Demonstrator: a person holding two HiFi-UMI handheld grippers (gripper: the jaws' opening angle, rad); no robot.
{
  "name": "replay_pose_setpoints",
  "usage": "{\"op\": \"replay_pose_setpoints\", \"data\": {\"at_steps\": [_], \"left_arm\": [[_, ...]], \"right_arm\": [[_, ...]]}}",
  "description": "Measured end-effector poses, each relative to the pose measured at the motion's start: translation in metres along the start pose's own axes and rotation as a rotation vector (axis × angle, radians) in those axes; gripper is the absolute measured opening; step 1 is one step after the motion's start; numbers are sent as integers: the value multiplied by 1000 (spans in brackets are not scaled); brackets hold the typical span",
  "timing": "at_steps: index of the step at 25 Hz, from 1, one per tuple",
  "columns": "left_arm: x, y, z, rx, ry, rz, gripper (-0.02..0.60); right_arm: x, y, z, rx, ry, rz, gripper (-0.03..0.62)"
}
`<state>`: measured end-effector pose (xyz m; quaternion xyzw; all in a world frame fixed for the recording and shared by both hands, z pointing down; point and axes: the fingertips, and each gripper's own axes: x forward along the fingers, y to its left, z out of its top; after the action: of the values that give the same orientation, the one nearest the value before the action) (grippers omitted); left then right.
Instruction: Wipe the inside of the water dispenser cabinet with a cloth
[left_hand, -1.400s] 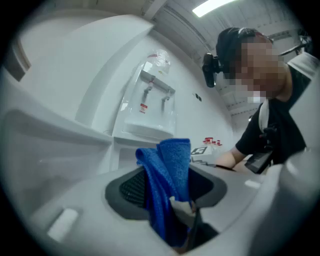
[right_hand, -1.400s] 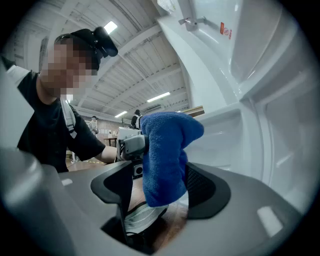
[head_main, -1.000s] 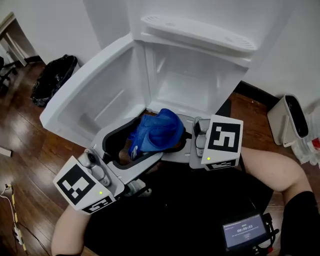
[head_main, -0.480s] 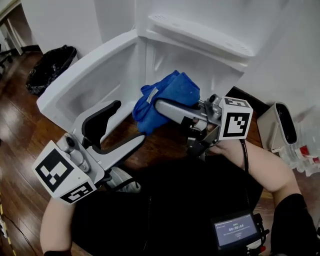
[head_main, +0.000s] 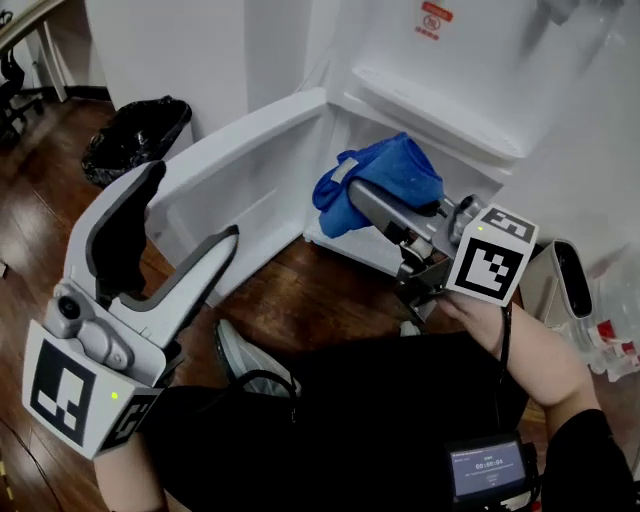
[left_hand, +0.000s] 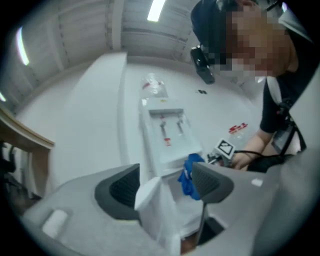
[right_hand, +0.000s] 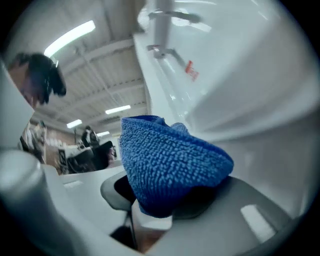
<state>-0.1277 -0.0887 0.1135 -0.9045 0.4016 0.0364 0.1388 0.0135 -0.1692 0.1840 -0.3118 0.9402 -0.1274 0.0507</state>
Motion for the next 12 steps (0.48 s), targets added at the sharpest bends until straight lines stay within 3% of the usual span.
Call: {"op": "replay_pose_setpoints", "data": {"at_steps": [2,5,8,12], "left_arm": [[-23,39,-3,-19,37,139,325],[-39,76,-44,-153,201,237,328],[-32,84,-79,-204,310,235,333],[-20,71,-101,-213,309,144,344]], "right_arm": [[7,6,32,-178,-32,-86,156],[34,23,74,-220,-95,-74,158],[67,28,87,-225,-61,-96,158],[98,18,88,-381,42,-216,160]]}}
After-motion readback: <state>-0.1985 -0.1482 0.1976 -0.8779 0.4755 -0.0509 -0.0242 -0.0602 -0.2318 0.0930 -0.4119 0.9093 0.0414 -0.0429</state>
